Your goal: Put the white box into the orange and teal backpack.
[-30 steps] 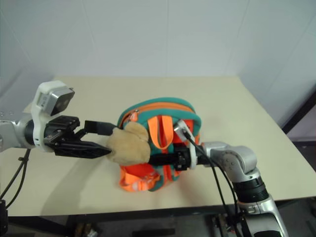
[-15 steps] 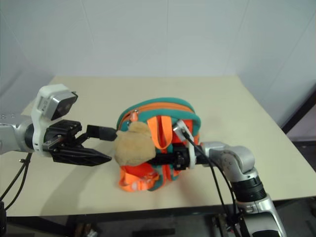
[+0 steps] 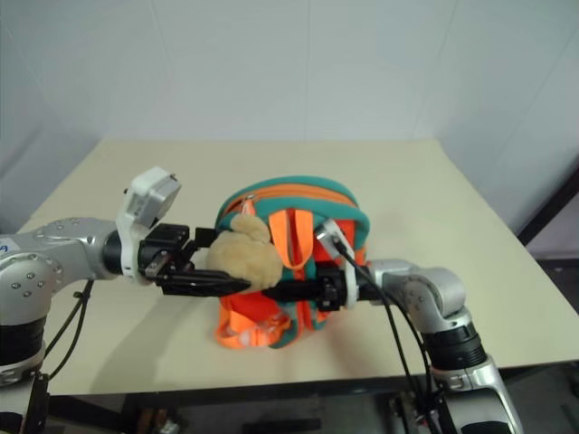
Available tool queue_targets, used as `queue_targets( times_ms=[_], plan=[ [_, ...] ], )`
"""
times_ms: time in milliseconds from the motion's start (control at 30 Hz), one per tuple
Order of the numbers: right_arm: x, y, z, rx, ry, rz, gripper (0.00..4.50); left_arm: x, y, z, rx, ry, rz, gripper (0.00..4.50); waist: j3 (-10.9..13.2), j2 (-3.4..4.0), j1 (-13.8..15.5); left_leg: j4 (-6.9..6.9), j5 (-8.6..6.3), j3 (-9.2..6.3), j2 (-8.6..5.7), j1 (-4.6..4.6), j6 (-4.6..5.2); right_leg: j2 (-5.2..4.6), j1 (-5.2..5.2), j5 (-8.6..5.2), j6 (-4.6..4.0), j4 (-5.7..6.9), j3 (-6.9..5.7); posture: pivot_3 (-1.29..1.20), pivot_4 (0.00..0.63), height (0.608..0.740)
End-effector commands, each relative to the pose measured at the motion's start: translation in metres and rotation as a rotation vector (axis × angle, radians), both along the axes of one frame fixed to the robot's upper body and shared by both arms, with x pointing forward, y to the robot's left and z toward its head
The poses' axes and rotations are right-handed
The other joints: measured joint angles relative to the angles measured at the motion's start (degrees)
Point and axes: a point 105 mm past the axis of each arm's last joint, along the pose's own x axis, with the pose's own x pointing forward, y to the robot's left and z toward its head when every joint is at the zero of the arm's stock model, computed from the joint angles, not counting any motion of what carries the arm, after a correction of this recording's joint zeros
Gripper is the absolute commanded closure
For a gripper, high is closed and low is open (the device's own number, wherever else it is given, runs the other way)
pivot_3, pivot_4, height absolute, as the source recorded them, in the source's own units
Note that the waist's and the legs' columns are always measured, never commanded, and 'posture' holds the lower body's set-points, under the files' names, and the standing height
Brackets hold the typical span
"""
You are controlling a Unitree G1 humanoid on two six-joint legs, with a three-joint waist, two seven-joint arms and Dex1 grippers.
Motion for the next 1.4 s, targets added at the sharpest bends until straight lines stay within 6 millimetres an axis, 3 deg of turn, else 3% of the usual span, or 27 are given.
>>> queue_targets(
  times_ms=[33, 200, 367, 600, 833, 933, 1067, 1233, 1400],
  plan=[
    [-0.006, 0.004, 0.009, 0.015, -0.039, 0.038, 4.15, -0.005, 0.000, 0.009, -0.034, -0.025, -0.020, 0.95, 0.00, 0.00, -0.02, 0.00, 0.00, 0.00, 0.00, 0.00, 0.00, 0.00, 0.00, 0.00, 0.00, 0.00, 0.00, 0.00, 0.150, 0.740],
    [-0.006, 0.005, 0.009, 0.015, -0.039, 0.039, 4.15, -0.009, 0.010, 0.019, -0.072, -0.013, -0.016, 2.39, 0.00, 0.00, -0.13, -0.01, 0.00, -0.01, 0.01, 0.01, 0.00, 0.01, -0.01, 0.00, 0.00, 0.01, 0.00, 0.00, 0.150, 0.740],
    [-0.006, 0.006, 0.009, 0.017, -0.038, 0.042, 4.15, -0.017, 0.029, 0.017, 0.005, 0.023, -0.003, 3.07, 0.00, 0.00, -0.32, -0.04, 0.00, 0.00, 0.00, 0.01, 0.00, 0.01, -0.02, 0.00, 0.00, 0.00, 0.00, 0.00, 0.150, 0.740],
    [-0.006, 0.006, 0.008, 0.015, -0.036, 0.043, 4.15, -0.011, 0.074, 0.029, 0.033, 0.037, 0.143, 3.13, 0.00, 0.00, -0.39, -0.06, -0.02, 0.01, 0.01, 0.01, -0.03, 0.00, -0.05, -0.02, -0.04, -0.04, -0.01, 0.00, 0.150, 0.740],
    [-0.006, 0.008, 0.009, 0.020, -0.033, 0.047, 4.15, 0.007, 0.113, 0.027, 0.037, 0.054, 0.312, 3.13, 0.00, 0.00, -0.38, -0.15, -0.05, 0.03, 0.02, -0.01, -0.06, 0.00, -0.12, -0.09, -0.16, -0.04, -0.03, 0.00, 0.150, 0.740],
    [-0.006, 0.008, 0.009, 0.023, -0.032, 0.046, 4.15, 0.010, 0.134, 0.015, 0.028, 0.124, 0.381, 3.13, 0.00, 0.01, -0.68, -0.18, -0.09, 0.08, 0.04, -0.01, -0.08, 0.01, -0.17, -0.12, -0.21, -0.03, -0.02, 0.00, 0.150, 0.740],
    [-0.006, 0.009, 0.009, 0.025, -0.030, 0.042, 4.15, 0.011, 0.141, -0.016, 0.075, 0.221, 0.412, 3.13, 0.00, 0.00, -0.89, -0.23, -0.10, 0.11, 0.10, -0.02, -0.09, 0.04, -0.24, -0.17, -0.30, 0.03, -0.03, 0.00, 0.150, 0.740],
    [-0.006, 0.010, 0.010, 0.032, -0.030, 0.039, 4.15, 0.016, 0.136, -0.050, 0.073, 0.301, 0.422, 3.13, 0.00, 0.00, -0.98, -0.20, -0.10, 0.13, 0.11, -0.01, -0.10, 0.04, -0.24, -0.18, -0.32, 0.07, -0.02, 0.00, 0.150, 0.740],
    [-0.006, 0.011, 0.011, 0.037, -0.030, 0.037, 4.15, 0.027, 0.122, -0.066, 0.072, 0.314, 0.409, 3.13, -0.01, -0.02, -0.93, -0.17, -0.10, 0.13, 0.12, -0.01, -0.10, 0.04, -0.24, -0.16, -0.31, 0.12, -0.02, 0.00, 0.150, 0.740]
  ],
)
